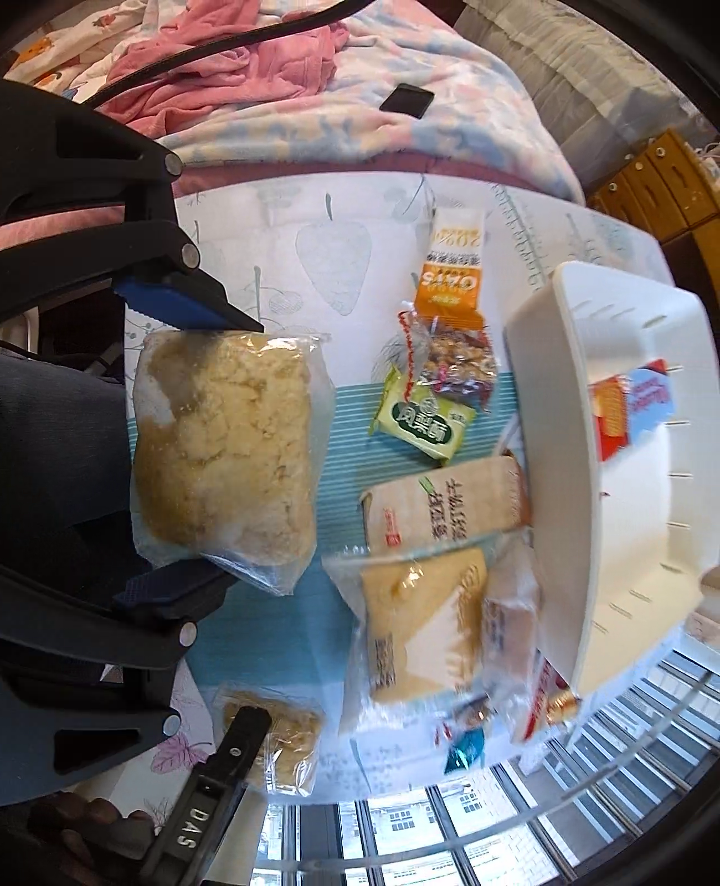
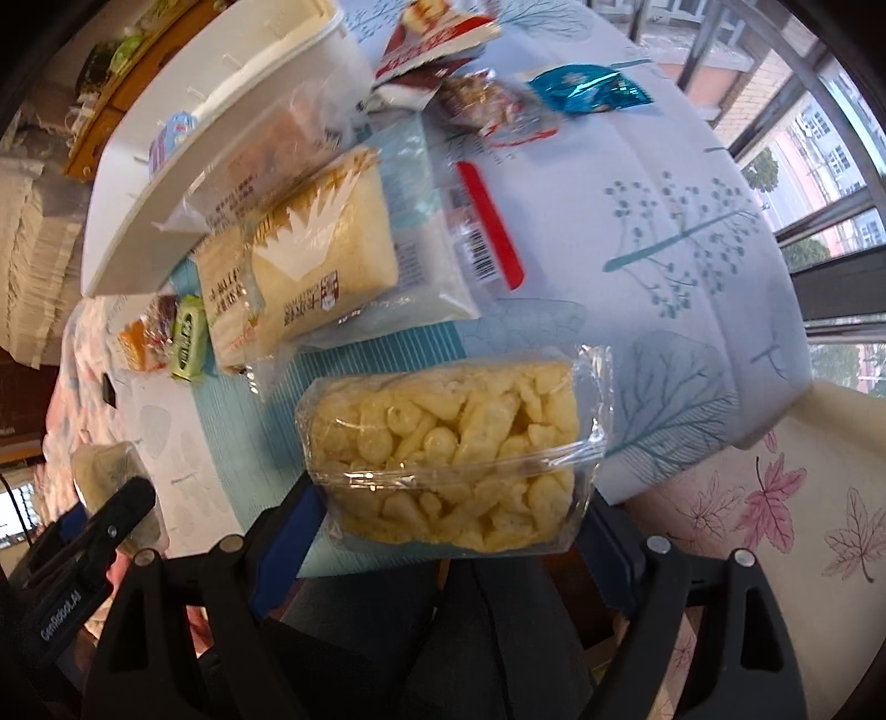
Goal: Organize snacks
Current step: 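Carry both bags over the white tray and release them inside, then withdraw both grippers from the tray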
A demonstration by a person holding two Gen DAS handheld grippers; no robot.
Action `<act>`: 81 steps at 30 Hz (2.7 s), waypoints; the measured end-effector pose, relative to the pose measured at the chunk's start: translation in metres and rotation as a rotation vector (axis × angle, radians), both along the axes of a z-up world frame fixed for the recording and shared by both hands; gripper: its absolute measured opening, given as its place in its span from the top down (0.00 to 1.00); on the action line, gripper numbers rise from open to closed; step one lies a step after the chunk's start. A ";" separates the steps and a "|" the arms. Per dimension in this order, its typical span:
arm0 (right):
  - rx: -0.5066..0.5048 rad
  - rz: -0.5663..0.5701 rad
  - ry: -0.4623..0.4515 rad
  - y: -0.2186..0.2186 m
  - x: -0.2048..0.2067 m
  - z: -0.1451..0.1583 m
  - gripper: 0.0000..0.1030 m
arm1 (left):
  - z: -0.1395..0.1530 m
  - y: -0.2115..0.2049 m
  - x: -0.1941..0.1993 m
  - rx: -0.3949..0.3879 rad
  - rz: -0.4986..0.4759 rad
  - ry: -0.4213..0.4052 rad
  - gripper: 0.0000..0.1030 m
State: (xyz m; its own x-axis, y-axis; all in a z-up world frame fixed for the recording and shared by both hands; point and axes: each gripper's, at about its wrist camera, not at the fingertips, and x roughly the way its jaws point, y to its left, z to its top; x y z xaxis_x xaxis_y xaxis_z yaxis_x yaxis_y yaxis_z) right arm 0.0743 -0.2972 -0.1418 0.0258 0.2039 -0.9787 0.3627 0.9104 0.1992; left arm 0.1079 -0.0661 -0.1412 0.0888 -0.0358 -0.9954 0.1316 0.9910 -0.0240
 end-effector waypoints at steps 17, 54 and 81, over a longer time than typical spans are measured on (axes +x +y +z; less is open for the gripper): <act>0.067 0.000 -0.197 -0.013 0.043 0.070 0.16 | 0.097 -0.013 0.036 -0.025 -0.059 -0.154 0.30; 0.031 0.132 -0.396 0.053 0.198 0.074 0.13 | 0.044 0.036 0.190 -0.215 0.090 -0.171 0.12; 0.009 0.197 -0.510 0.043 0.100 0.118 0.03 | 0.112 0.047 0.066 -0.278 0.193 -0.286 0.11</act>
